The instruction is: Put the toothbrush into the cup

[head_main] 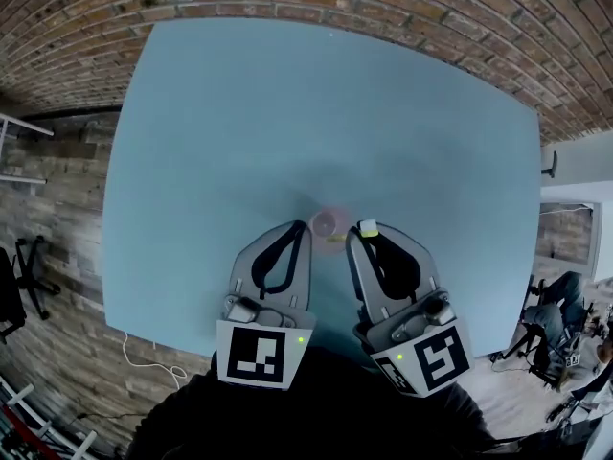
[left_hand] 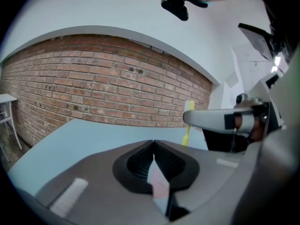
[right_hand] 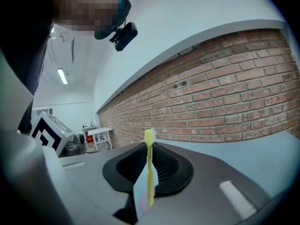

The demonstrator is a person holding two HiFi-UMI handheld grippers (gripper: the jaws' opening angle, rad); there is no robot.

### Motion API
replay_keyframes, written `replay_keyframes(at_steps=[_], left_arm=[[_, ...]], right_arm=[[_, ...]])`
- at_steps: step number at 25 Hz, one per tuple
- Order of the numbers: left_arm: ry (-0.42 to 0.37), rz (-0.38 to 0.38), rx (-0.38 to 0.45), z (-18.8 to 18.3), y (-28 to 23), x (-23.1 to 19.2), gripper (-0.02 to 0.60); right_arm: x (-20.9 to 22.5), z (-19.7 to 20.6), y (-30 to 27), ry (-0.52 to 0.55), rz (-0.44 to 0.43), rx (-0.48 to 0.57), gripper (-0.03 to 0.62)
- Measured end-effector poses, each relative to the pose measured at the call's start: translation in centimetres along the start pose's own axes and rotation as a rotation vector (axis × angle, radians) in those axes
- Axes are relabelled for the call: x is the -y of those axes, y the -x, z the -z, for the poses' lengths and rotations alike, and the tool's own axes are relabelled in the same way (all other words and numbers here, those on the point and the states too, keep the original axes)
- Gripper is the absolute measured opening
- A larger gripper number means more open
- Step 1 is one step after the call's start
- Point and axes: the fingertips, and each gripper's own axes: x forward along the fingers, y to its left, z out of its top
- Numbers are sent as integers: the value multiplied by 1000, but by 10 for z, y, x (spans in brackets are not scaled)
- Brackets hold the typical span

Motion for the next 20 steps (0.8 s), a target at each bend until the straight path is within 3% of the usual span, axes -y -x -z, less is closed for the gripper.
replay_keyframes(at_steps=[20], left_arm=[[13,-1,-71,21,-29,1,8]], right_arm=[[15,37,-15,-29,-53,-60,41]])
